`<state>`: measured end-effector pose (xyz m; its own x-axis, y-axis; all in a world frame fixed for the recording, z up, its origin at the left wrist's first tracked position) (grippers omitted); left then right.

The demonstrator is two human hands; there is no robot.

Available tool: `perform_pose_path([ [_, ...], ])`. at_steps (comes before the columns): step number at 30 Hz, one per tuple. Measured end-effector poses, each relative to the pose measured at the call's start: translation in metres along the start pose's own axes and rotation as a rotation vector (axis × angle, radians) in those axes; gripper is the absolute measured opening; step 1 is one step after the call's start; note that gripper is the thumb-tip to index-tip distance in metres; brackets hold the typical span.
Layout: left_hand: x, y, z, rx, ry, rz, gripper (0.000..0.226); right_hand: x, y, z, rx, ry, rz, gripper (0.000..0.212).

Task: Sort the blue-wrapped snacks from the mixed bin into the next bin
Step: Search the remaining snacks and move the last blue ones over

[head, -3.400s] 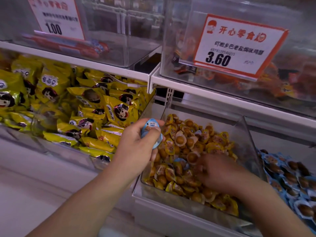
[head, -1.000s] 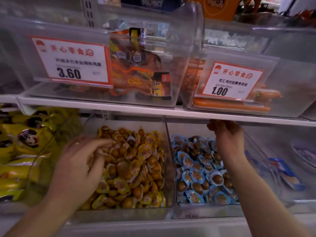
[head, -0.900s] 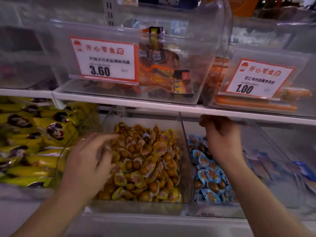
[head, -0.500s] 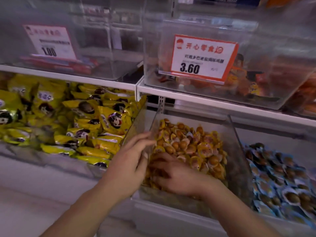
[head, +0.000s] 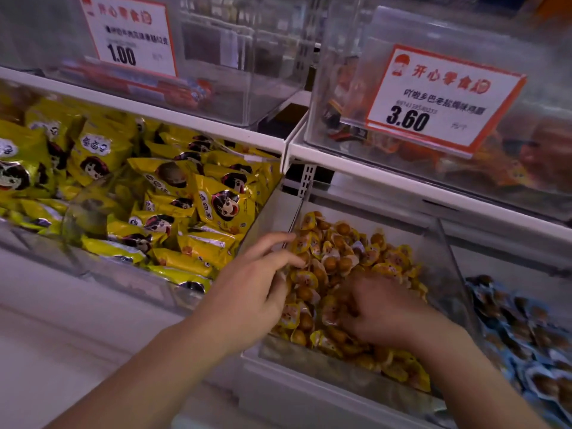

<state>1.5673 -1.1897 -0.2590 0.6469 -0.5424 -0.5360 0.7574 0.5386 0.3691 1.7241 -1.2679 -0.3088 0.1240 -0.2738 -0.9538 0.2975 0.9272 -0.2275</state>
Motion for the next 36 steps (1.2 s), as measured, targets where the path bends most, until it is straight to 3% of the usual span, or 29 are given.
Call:
perform_pose_path([
  [2,0.001,0.000,-0.001,0.000,0.004,-0.001,0.034,-0.014,0.011,-0.026,-0.070,0.058,0.141,0.020],
  [6,0.001,-0.001,-0.001,0.012,-0.013,0.012,0.034,0.015,0.034,-0.056,-0.107,0.158,-0.001,0.031],
  [11,0.001,-0.001,-0.002,0.012,-0.010,-0.001,0.035,0.024,0.041,-0.048,-0.095,0.041,0.053,0.050],
  [18,0.001,-0.001,0.001,0.020,0.013,0.004,0.034,0.031,0.040,-0.043,-0.036,-0.098,-0.018,0.040],
  [21,0.000,-0.001,0.001,0.018,0.018,0.013,0.032,0.022,0.034,-0.039,0.018,-0.109,0.056,0.034],
  [24,-0.002,0.000,0.003,0.000,0.034,0.058,0.035,0.002,0.024,-0.031,0.047,-0.092,0.204,0.041],
  [27,-0.007,0.001,0.023,0.072,0.100,0.175,0.028,-0.031,0.005,-0.001,0.143,0.146,0.444,0.031],
  [29,-0.005,0.001,0.044,0.154,0.104,0.225,0.027,-0.047,-0.012,0.027,0.204,0.488,0.559,0.022],
  [31,0.005,0.003,0.055,0.160,0.085,0.212,0.036,-0.061,-0.030,0.035,0.143,0.766,0.655,0.019],
  [34,0.025,0.011,0.047,0.044,-0.022,0.150,0.054,-0.085,-0.054,0.015,-0.047,0.807,0.748,0.024],
  [36,0.031,0.015,0.040,0.030,-0.214,0.132,0.050,-0.087,-0.055,0.013,-0.111,0.847,0.713,0.029],
])
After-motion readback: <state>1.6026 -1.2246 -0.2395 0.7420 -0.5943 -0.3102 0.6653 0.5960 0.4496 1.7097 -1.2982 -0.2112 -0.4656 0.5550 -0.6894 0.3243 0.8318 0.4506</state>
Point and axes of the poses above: each hand's wrist, its own y-axis towards the middle knuckle, its own x-axis out of the palm, z = x × y, the point moved 10 cm from there along y, towards the middle knuckle, and after that the axes turned 12 degrees about -y, right-handed, at the moved point
